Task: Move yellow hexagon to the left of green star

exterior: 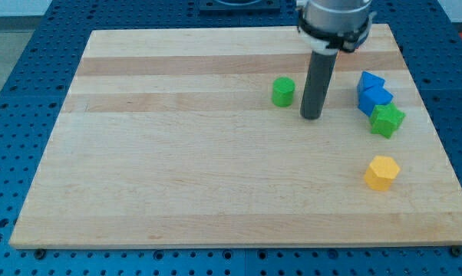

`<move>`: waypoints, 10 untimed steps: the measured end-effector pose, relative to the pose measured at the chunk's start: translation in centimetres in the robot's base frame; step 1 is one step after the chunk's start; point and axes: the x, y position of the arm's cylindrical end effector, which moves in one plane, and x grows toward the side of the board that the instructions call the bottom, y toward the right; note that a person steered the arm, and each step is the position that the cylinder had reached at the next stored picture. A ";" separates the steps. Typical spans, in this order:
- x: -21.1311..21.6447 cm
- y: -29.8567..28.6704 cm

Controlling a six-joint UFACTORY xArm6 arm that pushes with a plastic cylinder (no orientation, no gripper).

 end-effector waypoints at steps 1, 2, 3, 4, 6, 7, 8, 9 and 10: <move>5.9 -0.7; 12.1 -0.7; 15.7 0.4; 15.8 3.8; 14.0 9.8; 11.5 10.6; 9.5 10.6; 8.5 9.9; 9.5 8.8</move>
